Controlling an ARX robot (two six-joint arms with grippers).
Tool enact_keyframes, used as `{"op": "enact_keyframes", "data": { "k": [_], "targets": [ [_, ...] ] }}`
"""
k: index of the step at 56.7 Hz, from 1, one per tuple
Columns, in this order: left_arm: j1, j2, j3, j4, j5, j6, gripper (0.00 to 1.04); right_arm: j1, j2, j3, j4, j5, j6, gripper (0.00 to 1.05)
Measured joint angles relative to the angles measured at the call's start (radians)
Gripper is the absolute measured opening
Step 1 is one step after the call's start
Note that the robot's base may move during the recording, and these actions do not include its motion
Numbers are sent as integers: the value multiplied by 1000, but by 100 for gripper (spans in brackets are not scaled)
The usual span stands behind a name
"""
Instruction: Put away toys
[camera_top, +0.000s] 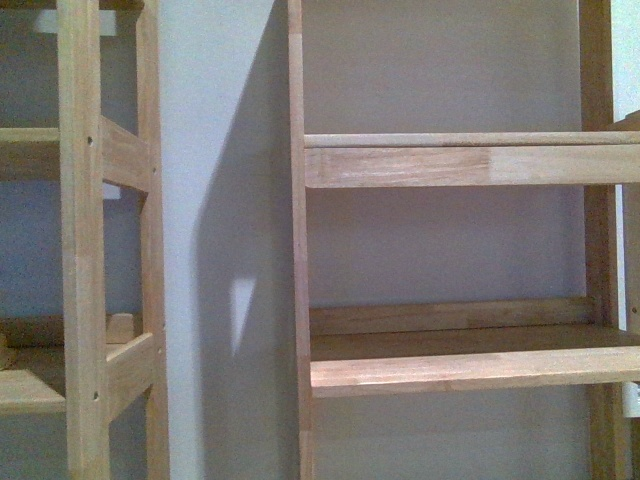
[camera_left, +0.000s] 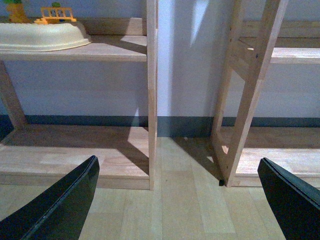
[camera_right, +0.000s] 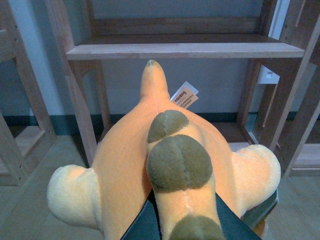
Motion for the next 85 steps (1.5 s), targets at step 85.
{"op": "enact_keyframes", "data": {
  "k": [85],
  "targets": [
    [0, 1, 0, 0, 0, 0, 98, 232, 167, 153, 77, 382, 4, 6]
  ]
}}
